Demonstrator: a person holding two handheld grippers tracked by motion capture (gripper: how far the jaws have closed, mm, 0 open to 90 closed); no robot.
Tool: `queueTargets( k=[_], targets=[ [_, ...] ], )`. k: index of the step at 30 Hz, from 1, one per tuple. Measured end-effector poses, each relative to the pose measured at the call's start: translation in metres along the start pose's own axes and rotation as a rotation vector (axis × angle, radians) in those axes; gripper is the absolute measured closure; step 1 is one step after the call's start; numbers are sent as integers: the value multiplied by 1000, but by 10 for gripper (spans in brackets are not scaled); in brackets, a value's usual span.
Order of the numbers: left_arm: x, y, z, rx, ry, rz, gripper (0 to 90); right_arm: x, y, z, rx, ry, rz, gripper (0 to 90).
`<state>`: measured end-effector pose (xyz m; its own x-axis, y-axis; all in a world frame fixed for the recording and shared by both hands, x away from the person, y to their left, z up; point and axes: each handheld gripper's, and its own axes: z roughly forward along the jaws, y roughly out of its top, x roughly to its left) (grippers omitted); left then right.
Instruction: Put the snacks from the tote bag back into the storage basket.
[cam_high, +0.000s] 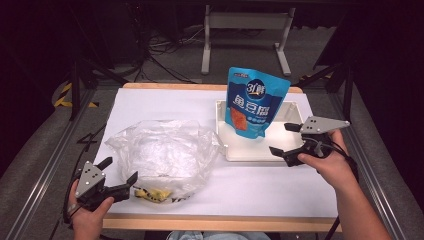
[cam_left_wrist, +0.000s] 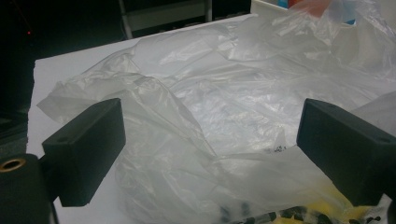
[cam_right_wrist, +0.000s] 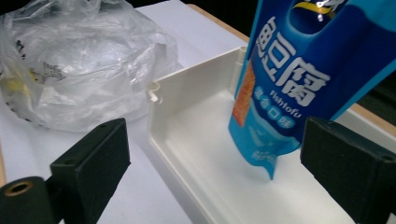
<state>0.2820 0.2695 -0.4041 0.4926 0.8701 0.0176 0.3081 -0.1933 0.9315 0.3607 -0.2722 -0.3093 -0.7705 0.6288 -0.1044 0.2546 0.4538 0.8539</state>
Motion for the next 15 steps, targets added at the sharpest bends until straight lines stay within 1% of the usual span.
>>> queueTargets(
  k=[2, 5, 8, 11, 15],
  targets=[
    [0, 0, 0, -1, 1, 0, 88, 4, -2, 0, 2, 14, 11, 95],
    [0, 0, 0, -1, 2, 2, 88, 9, -6, 1, 1, 42, 12, 95],
    [-1, 0, 0, 1, 0, 4, 88, 15, -10, 3, 4, 61, 0, 90],
    [-1, 0, 0, 1, 0, 2, 88, 18, -13, 4, 0, 68, -2, 86],
    [-1, 0, 0, 4, 1, 8, 88, 25, -23, 11, 4, 94, -3, 75]
  ],
)
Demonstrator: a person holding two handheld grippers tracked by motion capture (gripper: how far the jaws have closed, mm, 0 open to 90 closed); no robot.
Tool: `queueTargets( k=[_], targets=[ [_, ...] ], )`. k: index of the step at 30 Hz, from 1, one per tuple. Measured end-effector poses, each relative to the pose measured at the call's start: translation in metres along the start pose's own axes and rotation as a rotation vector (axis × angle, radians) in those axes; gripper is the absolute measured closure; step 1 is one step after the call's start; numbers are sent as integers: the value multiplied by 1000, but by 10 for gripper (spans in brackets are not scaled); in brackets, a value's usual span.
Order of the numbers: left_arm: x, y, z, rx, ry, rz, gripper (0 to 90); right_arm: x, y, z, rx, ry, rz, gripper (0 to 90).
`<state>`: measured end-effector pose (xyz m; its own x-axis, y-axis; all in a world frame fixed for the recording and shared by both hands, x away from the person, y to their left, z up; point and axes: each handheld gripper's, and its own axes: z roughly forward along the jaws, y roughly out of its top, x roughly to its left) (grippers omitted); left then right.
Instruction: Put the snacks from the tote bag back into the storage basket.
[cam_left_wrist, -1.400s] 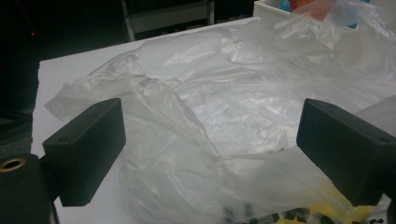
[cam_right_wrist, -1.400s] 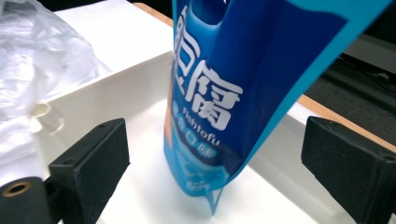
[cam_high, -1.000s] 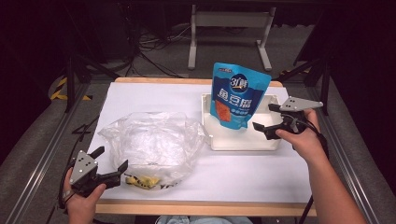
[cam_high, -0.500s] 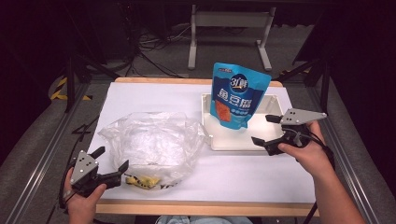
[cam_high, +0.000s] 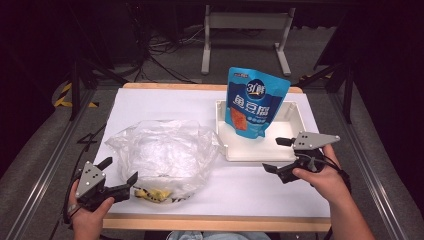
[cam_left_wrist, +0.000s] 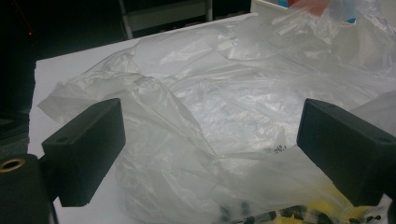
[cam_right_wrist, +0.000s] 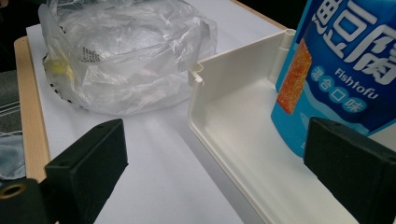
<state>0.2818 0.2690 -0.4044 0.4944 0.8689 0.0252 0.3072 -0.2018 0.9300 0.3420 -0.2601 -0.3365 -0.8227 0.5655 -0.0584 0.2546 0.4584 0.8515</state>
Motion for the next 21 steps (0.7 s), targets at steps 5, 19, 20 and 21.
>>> queueTargets(
  k=[5, 19, 20, 21],
  targets=[
    [0, 0, 0, 4, -5, 0, 87, 5, -15, 7, -42, -5, 21, 62],
    [0, -1, 2, 9, -22, 4, 84, 5, -47, 32, -12, -26, 51, 40],
    [0, -1, 2, 9, -22, 4, 83, 5, -47, 32, -12, -26, 51, 40],
    [0, -1, 2, 11, -25, 3, 83, 5, -49, 34, -1, -29, 42, 40]
  ],
)
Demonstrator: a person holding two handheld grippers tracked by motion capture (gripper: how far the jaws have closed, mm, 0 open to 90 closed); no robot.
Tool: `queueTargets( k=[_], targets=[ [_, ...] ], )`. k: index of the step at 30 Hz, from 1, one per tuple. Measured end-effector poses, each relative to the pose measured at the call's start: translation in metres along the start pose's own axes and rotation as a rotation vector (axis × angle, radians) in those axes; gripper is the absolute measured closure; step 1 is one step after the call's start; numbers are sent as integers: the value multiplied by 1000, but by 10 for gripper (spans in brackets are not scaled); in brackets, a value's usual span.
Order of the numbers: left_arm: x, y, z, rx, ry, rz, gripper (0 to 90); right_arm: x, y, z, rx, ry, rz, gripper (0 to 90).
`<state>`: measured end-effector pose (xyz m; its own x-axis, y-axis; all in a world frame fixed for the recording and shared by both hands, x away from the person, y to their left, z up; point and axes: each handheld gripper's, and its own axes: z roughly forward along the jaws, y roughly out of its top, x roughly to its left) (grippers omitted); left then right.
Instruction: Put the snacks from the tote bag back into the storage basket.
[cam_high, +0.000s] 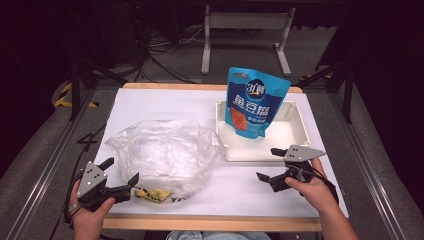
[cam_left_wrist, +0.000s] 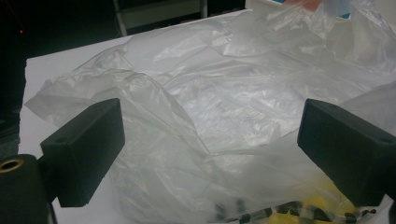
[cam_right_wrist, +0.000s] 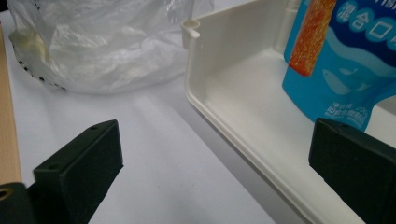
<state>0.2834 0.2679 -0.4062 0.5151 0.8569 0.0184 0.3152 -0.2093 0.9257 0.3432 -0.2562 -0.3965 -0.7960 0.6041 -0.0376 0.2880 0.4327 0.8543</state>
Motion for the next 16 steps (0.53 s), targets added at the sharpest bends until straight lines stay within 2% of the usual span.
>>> queueTargets(
  k=[2, 9, 16],
  targets=[
    [0, 0, 1, 4, -4, 3, 79, 0, -5, 7, 14, 4, -23, 40],
    [0, 0, 1, 9, -12, 5, 77, 0, -18, 20, 25, -7, -12, 40],
    [-2, 0, 1, 5, -17, 13, 74, 1, -21, 23, 32, 7, -5, 40]
  ],
)
